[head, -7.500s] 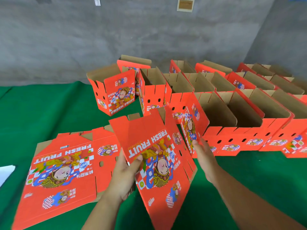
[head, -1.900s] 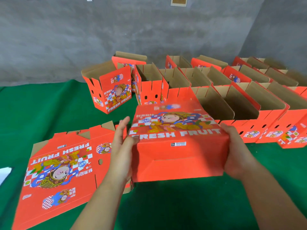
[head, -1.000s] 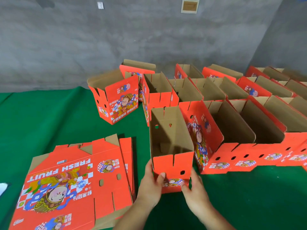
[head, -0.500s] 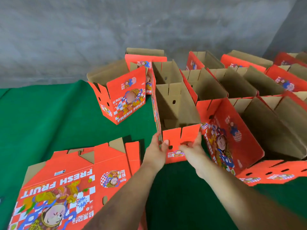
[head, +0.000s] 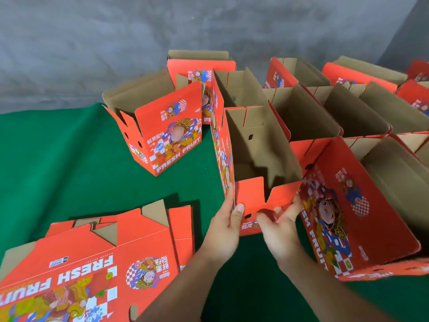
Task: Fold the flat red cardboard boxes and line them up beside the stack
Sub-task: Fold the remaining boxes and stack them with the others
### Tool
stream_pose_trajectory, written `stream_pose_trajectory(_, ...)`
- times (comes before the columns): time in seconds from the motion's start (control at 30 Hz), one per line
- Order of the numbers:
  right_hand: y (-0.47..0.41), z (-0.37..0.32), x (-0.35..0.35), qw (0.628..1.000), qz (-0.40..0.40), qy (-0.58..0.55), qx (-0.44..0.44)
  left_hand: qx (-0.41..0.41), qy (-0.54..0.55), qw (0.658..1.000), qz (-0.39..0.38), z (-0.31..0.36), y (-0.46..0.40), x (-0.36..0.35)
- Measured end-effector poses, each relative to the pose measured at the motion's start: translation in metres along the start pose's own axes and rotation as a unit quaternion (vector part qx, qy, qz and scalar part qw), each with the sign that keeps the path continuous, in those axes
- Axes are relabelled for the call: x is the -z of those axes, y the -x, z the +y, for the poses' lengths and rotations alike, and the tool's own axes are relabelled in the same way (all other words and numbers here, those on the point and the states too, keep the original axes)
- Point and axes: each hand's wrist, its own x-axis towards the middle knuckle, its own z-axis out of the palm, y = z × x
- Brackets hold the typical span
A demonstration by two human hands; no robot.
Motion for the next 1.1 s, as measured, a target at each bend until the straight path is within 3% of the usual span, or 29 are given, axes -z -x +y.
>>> stream_pose_trajectory(0.2,0.007,0.006,0.002,0.999,0.009,-0.033,0.035,0.004,-0.006,1.000,-0.007,-0.004,0.012,0.007)
stream_pose_trajectory(0.37,0.000,0.000,0.001,0.998,-0.030,-0.040,0.031,0.003,-0.006,1.000,-0.001,0.004,0.000,0.009)
stream_pose_trajectory(0.73,0.018,0.012,0.017,0.988,0.083,-0.079,0.100,-0.039,-0.062,0.996,-0.051,0.016,0.006,-0.012)
stream_pose_trajectory(0.93,0.025,0.011,-0.014,0.981,0.090,-0.092,0.147,-0.018,0.024,0.995,-0.090,0.004,-0.012,0.009)
stream_pose_trajectory(1.1,-0.010,-0.006,-0.027,0.988,0.089,-0.094,0.085,0.005,-0.023,0.994,-0.107,0.009,-0.033,0.013)
